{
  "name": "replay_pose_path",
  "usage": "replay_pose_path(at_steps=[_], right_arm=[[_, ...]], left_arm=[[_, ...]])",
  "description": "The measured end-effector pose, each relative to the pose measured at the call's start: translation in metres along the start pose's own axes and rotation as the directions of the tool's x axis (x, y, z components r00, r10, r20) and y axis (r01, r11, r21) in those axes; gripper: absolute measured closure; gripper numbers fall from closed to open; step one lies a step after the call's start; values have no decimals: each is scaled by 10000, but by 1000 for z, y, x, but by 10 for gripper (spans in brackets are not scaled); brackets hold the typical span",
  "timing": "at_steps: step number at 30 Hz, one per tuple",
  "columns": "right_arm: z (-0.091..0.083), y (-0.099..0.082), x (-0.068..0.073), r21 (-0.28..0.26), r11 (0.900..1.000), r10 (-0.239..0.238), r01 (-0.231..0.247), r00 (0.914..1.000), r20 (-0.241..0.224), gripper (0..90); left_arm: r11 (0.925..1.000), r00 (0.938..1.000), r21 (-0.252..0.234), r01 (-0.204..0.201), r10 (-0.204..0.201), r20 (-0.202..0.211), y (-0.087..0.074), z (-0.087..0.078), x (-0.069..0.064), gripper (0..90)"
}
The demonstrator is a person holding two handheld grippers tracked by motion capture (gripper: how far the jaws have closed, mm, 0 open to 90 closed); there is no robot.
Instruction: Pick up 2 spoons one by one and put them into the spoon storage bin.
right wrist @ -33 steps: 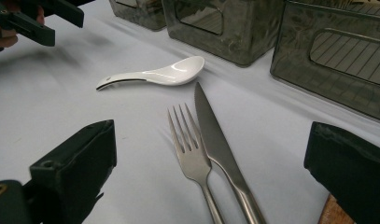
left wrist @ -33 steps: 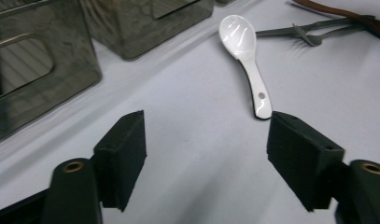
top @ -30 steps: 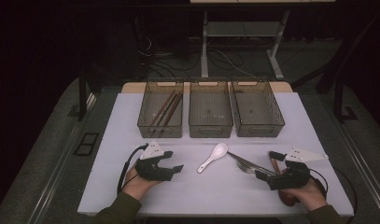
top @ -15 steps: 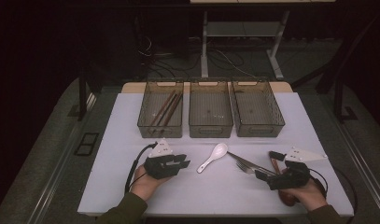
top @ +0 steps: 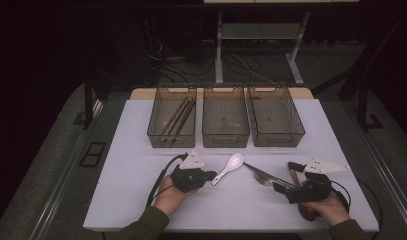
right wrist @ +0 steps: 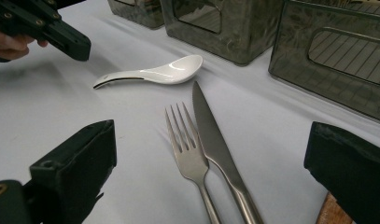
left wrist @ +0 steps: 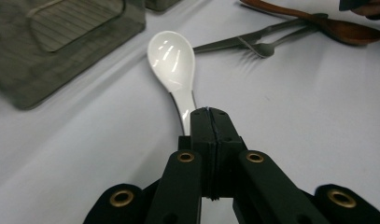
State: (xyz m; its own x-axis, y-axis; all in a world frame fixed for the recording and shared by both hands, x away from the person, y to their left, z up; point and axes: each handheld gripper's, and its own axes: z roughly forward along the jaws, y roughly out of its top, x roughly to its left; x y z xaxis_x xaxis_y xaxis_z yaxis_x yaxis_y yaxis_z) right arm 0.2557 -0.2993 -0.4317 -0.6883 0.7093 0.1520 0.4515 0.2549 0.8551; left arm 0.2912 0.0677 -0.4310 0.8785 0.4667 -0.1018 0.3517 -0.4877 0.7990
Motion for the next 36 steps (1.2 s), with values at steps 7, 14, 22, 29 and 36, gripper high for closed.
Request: replay_pose_path(at_steps=[7, 14, 22, 29, 36], right_arm=[[0, 0, 1, -9, 10000, -28, 28, 10000, 13, 27], [-1, 0, 1, -16, 10000, -55, 55, 10000, -7, 27], [-1, 0, 1, -16, 10000, -73, 73, 10000, -5, 27], [-1, 0, 1, -17, 9999, -101, 101, 9999, -29, 27], [-1, 0, 2, -20, 10000, -98, 98, 9999, -36, 27]], left_arm=[[9987, 9996, 436, -261, 258, 81, 7, 23, -8, 893], [9956, 9992, 856, -393, 392, 33, 7, 39, -12, 892], [9866, 9967, 1463, -728, 772, -242, 5, 40, -11, 889], [9815, 9927, 1665, -941, 1052, -588, 5, 35, -6, 888], [9824, 9899, 1721, -730, 924, -1075, 3, 29, 6, 885]])
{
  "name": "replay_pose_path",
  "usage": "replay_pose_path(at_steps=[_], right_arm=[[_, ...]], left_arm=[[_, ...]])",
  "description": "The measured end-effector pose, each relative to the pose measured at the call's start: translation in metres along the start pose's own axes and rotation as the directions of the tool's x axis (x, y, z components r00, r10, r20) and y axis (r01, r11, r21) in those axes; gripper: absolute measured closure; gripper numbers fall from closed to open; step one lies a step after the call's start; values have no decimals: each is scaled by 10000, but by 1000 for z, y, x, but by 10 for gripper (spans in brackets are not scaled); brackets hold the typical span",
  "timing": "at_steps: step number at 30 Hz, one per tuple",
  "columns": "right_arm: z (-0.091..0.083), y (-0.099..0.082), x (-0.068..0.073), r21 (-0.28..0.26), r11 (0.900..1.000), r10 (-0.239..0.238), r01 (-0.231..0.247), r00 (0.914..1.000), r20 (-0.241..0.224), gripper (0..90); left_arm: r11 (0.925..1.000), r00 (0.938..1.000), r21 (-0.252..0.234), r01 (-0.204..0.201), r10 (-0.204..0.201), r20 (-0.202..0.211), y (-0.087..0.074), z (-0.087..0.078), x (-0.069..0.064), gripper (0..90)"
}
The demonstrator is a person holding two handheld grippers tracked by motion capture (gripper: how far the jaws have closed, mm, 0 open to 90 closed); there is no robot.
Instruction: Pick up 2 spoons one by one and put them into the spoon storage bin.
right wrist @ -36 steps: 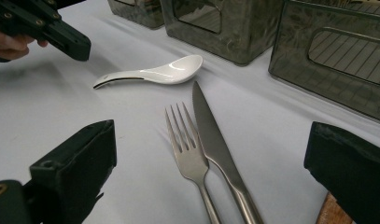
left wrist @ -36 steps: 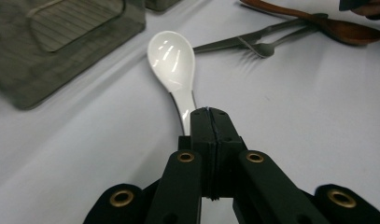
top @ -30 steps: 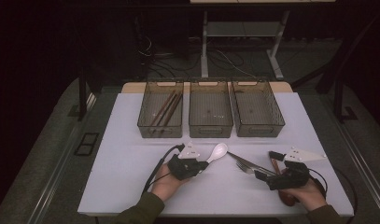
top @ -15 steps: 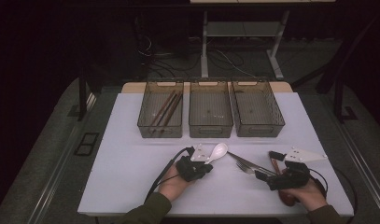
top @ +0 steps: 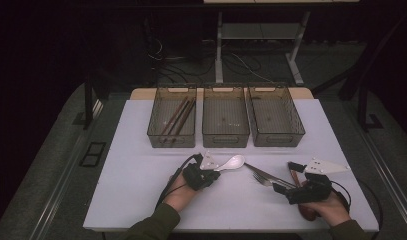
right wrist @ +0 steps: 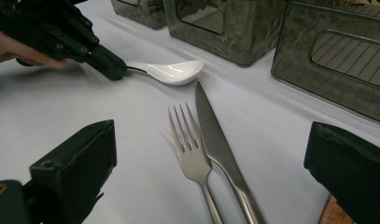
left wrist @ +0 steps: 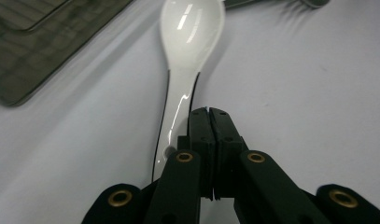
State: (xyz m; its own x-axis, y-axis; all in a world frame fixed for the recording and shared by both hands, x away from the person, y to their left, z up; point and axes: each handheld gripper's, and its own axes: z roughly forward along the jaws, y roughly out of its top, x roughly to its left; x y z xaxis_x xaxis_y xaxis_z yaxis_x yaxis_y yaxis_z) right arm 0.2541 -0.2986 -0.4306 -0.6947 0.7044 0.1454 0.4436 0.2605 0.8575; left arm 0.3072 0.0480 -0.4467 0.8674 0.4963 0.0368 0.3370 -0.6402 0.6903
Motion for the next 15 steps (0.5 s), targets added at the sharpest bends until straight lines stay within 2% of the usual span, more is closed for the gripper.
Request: replay_pose_path(at_steps=[8, 10, 12, 15], right_arm=[[0, 0, 0, 8, 10000, 15, -15, 10000, -24, 27], [0, 0, 0, 73, 10000, 56, -55, 9999, -103, 28], [1, 1, 0, 229, 9997, 128, -122, 9996, -253, 61], [3, 4, -1, 214, 9996, 209, -200, 9990, -397, 60]], left_arm=[[9984, 9969, -3, 572, -571, -540, -8, -6, 19, 884], [9974, 9961, -69, 724, -726, -501, -9, -7, 21, 877], [9974, 9964, -109, 714, -718, -440, -9, -9, 21, 853], [9958, 9964, -442, 799, -811, -257, -11, -15, 23, 810]])
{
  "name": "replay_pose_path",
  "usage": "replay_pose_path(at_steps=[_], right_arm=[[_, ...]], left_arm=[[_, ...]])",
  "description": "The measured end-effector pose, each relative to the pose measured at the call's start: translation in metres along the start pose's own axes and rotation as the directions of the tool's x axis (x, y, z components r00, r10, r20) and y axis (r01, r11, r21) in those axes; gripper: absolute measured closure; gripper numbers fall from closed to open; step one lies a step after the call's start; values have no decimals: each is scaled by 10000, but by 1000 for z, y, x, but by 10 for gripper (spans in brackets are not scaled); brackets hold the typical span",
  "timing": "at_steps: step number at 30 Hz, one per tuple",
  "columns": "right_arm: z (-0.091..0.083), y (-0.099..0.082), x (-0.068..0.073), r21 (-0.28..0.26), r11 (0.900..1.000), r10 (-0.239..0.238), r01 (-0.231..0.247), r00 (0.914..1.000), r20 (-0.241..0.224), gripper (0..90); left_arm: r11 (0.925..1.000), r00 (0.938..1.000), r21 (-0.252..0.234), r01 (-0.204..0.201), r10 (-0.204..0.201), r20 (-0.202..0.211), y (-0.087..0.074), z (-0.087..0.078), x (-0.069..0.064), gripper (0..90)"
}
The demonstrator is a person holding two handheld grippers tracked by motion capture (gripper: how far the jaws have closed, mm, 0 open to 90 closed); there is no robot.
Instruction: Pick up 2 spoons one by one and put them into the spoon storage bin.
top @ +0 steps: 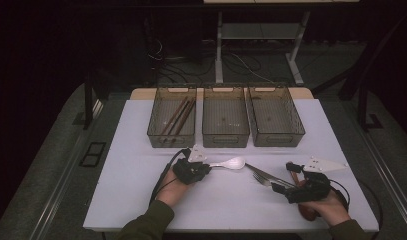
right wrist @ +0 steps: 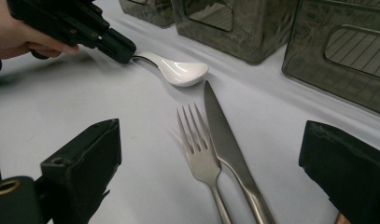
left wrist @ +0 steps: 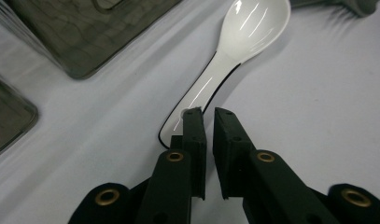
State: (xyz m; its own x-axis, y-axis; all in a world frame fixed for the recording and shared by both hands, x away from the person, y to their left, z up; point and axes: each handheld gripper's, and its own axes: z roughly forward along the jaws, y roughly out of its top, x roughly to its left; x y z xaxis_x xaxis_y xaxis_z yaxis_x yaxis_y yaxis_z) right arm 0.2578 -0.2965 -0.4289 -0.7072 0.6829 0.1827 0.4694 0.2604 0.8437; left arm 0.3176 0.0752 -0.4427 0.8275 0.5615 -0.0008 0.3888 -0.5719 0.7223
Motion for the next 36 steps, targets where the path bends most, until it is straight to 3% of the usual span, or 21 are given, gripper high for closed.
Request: replay_pose_path(at_steps=[5, 9, 12, 15, 22, 25, 31, 33, 36], right_arm=[[6, 6, -2, 155, 9999, 79, -77, 9999, -132, 61], [14, 16, -5, 188, 9998, 103, -101, 9999, -96, 60], [18, 26, -4, 160, 9999, 51, -49, 9999, -145, 61], [24, 36, -3, 124, 9999, 44, -43, 9999, -95, 61], [49, 55, 1, 612, 9980, -151, 173, 9992, -365, 79], [58, 61, 4, 741, 9966, -325, 369, 9977, -596, 155], [76, 71, 4, 940, 9942, -487, 528, 9978, -450, 164], [82, 71, 2, 1055, 9928, -521, 568, 9975, -468, 212], [90, 71, 0, 1261, 9903, -527, 591, 9972, -534, 237]], left_arm=[[9980, 9986, -539, 315, -290, 450, -8, -17, 5, 684], [9960, 9966, -688, 566, -523, 631, -16, -28, 8, 597], [9962, 9957, -701, 509, -451, 814, -22, -37, 6, 525], [9937, 9959, -1005, 487, -406, 813, -29, -46, 2, 458], [9889, 9956, -1389, 527, -412, 841, -48, -63, 1, 317], [9860, 9956, -1546, 623, -504, 792, -53, -68, 1, 253], [9824, 9954, -1730, 698, -571, 771, -59, -73, 3, 168], [9809, 9953, -1789, 770, -650, 720, -58, -73, 4, 158], [9831, 9955, -1650, 789, -691, 642, -57, -70, 3, 133]])
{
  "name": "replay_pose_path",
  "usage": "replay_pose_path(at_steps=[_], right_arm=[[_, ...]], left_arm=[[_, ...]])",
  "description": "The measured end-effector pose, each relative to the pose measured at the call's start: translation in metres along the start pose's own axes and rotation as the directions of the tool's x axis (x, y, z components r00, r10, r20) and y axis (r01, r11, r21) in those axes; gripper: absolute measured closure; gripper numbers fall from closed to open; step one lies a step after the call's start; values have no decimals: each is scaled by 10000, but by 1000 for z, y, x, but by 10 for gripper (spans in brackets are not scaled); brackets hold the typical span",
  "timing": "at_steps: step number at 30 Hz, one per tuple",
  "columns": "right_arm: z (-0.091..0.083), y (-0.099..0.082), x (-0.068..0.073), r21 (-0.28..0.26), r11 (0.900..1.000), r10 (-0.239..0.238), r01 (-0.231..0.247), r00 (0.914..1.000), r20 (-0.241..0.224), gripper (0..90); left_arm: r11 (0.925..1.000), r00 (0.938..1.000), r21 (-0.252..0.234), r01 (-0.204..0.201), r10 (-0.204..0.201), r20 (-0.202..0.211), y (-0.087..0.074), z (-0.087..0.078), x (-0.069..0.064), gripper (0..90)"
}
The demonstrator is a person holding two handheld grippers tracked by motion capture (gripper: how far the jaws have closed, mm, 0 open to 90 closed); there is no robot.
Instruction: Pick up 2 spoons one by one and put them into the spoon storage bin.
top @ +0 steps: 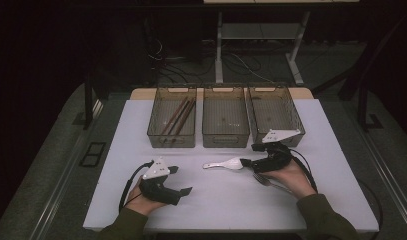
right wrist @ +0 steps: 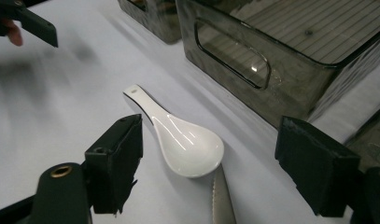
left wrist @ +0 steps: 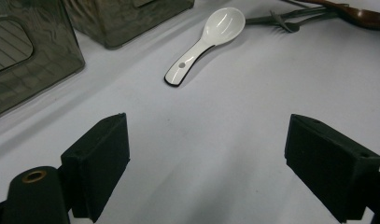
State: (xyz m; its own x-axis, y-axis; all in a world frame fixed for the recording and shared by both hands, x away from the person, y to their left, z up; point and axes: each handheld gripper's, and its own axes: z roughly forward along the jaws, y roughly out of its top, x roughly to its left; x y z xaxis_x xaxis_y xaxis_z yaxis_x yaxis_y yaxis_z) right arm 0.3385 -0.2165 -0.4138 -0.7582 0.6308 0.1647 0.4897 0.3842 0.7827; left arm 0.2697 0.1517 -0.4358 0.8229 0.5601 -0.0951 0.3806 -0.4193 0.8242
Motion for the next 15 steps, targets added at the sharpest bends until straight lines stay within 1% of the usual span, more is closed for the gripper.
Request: replay_pose_path(at_steps=[1, 2, 4, 7, 8, 9, 11, 13, 15], right_arm=[[2, 0, -1, 58, 10000, -10, 10, 10000, 26, 251], [4, 1, -2, 67, 10000, -6, 6, 10000, -15, 290], [8, 1, -4, 151, 9998, 95, -91, 9995, -292, 324], [15, 3, -5, 473, 9987, 209, -183, 9982, -562, 372], [17, 4, -5, 494, 9986, 204, -176, 9982, -556, 386], [19, 5, -5, 555, 9982, 240, -209, 9982, -557, 397], [25, 6, -5, 842, 9964, 140, -99, 9987, -482, 424], [31, 6, -5, 1068, 9943, 91, -38, 9988, -486, 437], [36, 5, -4, 1277, 9918, 30, 21, 9992, -397, 461]], left_arm=[[10000, 10000, 74, -65, 65, -70, 0, 1, 0, 124], [9999, 9999, 134, -86, 87, -118, -1, 2, -1, 112], [9996, 9997, 199, -192, 196, -166, -1, 4, -1, 92], [9998, 9998, 207, -71, 75, -178, -1, 5, 0, 55], [9997, 9998, 241, -44, 48, -178, -1, 5, 1, 41], [9997, 9998, 213, 82, -78, -194, -1, 6, 1, 28], [9995, 9996, 236, 228, -224, -191, -1, 5, 3, 18], [9993, 9995, 252, 272, -268, -164, -1, 5, 3, 7], [9990, 9994, 328, 306, -301, -161, -2, 5, 3, 6]])
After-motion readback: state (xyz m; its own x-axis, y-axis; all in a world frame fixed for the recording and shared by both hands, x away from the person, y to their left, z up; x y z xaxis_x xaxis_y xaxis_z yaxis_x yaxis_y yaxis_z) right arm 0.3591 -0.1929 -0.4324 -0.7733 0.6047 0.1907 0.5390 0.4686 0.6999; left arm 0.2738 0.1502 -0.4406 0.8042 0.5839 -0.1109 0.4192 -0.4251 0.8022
